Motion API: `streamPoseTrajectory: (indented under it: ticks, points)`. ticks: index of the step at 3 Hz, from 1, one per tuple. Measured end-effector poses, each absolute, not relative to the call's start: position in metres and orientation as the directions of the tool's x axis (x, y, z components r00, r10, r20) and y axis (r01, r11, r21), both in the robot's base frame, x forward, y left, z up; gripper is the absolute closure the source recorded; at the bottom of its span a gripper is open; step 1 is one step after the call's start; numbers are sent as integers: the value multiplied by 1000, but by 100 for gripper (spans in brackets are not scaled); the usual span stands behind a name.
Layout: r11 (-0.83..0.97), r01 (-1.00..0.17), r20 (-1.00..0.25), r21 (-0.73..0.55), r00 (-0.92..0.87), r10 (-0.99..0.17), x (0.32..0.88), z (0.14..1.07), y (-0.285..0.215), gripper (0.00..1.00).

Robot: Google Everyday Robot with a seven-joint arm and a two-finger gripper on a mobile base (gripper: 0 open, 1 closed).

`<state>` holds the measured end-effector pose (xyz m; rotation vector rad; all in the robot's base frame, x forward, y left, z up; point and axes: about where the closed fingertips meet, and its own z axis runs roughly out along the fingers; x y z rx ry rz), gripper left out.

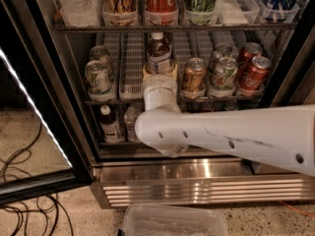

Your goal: Pick blue plastic bottle from middle shelf of fridge

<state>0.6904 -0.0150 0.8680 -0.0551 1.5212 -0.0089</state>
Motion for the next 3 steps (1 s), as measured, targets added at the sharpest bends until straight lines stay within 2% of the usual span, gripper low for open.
streamPoseTrajectory:
  ticks: [3]
  points:
    - [999, -29, -996, -24, 81, -21, 685, 864, -15, 100]
